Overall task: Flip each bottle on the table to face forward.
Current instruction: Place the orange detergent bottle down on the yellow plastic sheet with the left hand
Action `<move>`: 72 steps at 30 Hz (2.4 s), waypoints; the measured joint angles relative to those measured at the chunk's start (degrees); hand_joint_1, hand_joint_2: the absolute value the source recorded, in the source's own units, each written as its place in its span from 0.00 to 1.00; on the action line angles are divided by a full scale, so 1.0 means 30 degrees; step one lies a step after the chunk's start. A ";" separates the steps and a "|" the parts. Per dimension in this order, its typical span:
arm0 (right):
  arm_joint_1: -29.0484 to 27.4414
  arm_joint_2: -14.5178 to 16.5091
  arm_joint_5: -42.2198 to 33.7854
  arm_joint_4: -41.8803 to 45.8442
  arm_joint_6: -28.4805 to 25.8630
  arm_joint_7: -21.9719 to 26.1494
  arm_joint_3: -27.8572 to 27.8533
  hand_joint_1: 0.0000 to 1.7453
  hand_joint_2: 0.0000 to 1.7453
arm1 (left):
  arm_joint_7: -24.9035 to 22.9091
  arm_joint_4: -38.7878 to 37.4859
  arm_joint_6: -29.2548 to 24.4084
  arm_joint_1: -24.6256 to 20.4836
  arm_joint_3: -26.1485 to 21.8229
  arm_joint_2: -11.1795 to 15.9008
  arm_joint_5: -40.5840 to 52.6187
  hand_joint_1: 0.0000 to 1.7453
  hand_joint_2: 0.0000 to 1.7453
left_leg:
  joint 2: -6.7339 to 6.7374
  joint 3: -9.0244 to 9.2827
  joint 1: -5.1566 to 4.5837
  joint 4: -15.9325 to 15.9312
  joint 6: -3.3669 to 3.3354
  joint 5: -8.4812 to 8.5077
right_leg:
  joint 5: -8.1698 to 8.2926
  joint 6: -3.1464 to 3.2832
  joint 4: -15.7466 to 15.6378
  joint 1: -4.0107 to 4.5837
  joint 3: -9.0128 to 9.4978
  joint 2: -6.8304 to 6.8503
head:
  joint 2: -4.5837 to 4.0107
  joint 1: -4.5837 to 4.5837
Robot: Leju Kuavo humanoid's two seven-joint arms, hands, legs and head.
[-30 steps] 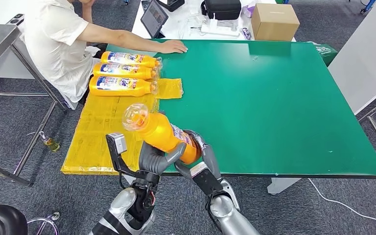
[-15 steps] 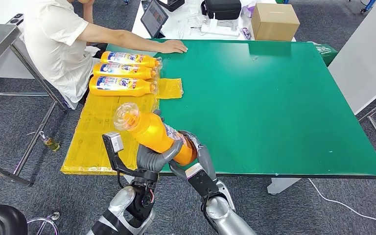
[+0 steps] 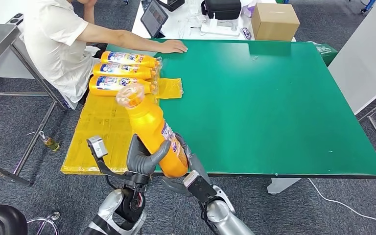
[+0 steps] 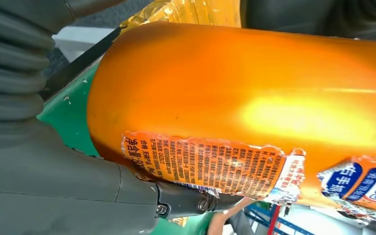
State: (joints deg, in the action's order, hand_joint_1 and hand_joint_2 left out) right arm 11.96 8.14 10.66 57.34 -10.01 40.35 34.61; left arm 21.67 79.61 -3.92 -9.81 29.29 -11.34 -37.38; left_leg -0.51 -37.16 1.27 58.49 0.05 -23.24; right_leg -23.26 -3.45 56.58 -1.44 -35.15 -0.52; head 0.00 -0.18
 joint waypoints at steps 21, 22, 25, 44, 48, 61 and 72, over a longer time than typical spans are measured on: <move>-0.1945 -0.0255 0.0583 0.1504 -0.6661 -0.0044 -0.2243 0.00 0.00 | 0.2314 0.0787 -0.5782 0.0080 -0.0146 0.0694 0.7870 1.00 1.00 | -0.0004 -0.0007 0.0000 0.0000 0.0000 0.0000 | 0.0000 0.0001 0.0000 0.0001 -0.0003 0.0001 | 0.0000 -0.0004; -0.2049 -0.0310 0.0581 0.1717 -0.6833 -0.0044 -0.2394 0.00 0.00 | 0.2373 0.0734 -0.5940 0.0074 -0.0153 0.0776 0.8079 1.00 1.00 | -0.0004 -0.0007 0.0000 0.0000 0.0000 -0.0001 | 0.0000 0.0001 0.0000 0.0001 -0.0004 0.0001 | 0.0000 -0.0004; -0.2282 -0.0381 0.0585 0.2139 -0.6916 -0.0044 -0.2656 0.00 0.00 | 0.2431 0.0607 -0.6069 0.0056 -0.0155 0.0938 0.8209 1.00 1.00 | -0.0002 -0.0008 0.0000 0.0000 0.0000 -0.0002 | -0.0001 0.0001 0.0000 0.0001 -0.0007 0.0000 | 0.0000 -0.0002; -0.4551 0.2825 0.3528 1.0426 -1.0069 -0.0046 -1.2306 0.00 0.00 | 0.2779 0.0723 -1.1382 -0.0140 -0.1700 0.1745 1.5322 0.99 1.00 | -0.0009 -0.0014 0.0000 0.0000 0.0000 0.0001 | -0.0002 0.0003 0.0000 0.0000 -0.0008 0.0006 | 0.0000 -0.0002; -0.4592 0.3044 0.3401 1.0776 -1.0058 -0.0047 -1.2648 0.00 0.00 | 0.2302 0.0079 -1.1839 -0.0503 -0.2298 0.1739 2.0186 1.00 1.00 | -0.0007 -0.0014 0.0001 0.0000 0.0001 0.0003 | -0.0001 0.0003 0.0000 0.0001 -0.0005 0.0007 | 0.0000 -0.0004; -0.4183 0.3342 0.1871 1.0225 -1.0038 -0.0051 -1.1809 0.00 0.00 | -0.1200 -0.8806 -1.1399 -0.4962 -0.4834 0.1645 3.2747 1.00 1.00 | -0.0008 -0.0004 0.0002 -0.0001 0.0010 0.0020 | 0.0010 0.0006 0.0009 0.0002 0.0006 0.0005 | 0.0000 -0.0007; -0.3905 0.3195 0.1181 0.9162 -1.0034 -0.0051 -1.0923 0.00 0.00 | -0.3510 -1.4412 -0.8872 -0.7611 -0.4180 0.1748 3.4342 1.00 1.00 | -0.0005 -0.0008 0.0002 0.0000 0.0011 0.0019 | 0.0008 0.0006 0.0009 0.0002 -0.0003 0.0005 | 0.0000 -0.0005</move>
State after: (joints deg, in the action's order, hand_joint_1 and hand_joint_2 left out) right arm 0.25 17.73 14.20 84.82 -40.11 40.19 1.84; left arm 11.14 36.37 -30.53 -32.65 16.75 -6.10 65.65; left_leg -0.52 -37.18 1.28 58.48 0.08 -23.19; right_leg -23.24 -3.43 56.61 -1.44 -35.16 -0.50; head 0.00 -0.20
